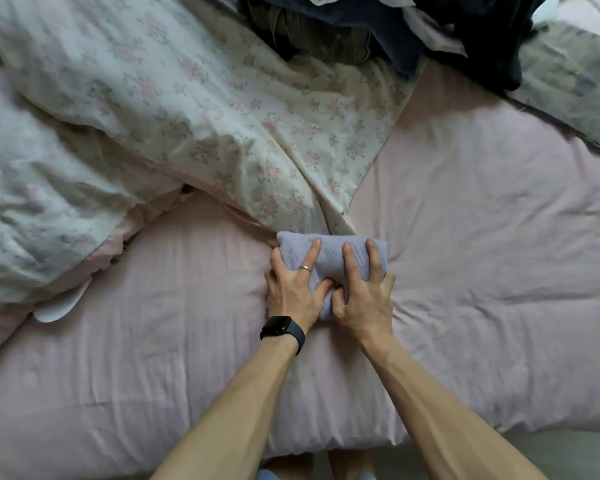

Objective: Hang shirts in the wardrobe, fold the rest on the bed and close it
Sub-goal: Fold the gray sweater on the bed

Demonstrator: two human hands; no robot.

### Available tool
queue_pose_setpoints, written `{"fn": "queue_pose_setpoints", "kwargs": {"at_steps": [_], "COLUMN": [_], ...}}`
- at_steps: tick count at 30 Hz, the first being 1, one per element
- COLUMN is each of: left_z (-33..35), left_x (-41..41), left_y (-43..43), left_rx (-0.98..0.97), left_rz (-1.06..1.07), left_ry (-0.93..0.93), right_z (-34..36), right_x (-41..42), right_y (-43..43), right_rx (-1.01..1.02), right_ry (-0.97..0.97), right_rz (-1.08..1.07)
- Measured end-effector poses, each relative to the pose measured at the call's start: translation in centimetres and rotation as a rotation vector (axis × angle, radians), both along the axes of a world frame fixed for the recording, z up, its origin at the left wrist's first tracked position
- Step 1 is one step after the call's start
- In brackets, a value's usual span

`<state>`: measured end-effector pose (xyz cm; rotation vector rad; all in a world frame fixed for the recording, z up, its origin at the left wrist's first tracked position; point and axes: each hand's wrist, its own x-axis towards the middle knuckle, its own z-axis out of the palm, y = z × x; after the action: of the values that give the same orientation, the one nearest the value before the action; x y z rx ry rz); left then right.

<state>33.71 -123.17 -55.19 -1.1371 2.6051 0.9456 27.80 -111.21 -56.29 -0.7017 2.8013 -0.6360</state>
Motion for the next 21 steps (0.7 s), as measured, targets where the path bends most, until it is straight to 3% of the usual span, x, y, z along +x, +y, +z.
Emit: {"fn": "queue_pose_setpoints", "kwargs": {"at_steps": [8, 13, 21], "left_z": [4.9, 14.7, 35.0], "left_x": [-0.5, -1.5, -3.0], "left_y": [-0.6, -3.6, -10.7], "left_rx": [-0.114, -0.173, -0.458], "left_rz": [-0.149, -0.112, -0.005], "left_ry": [-0.038, 0.133, 0.476], "right_z": [3.8, 14.2, 33.9], "right_x": [-0.2, -2.2, -6.6], "right_y": [0.2, -2.4, -9.9], "right_rx": [-0.009, -0.154, -0.487], "right_ry": [0.052, 0.147, 0.345], "right_rz": [0.081, 0.133, 0.254]}}
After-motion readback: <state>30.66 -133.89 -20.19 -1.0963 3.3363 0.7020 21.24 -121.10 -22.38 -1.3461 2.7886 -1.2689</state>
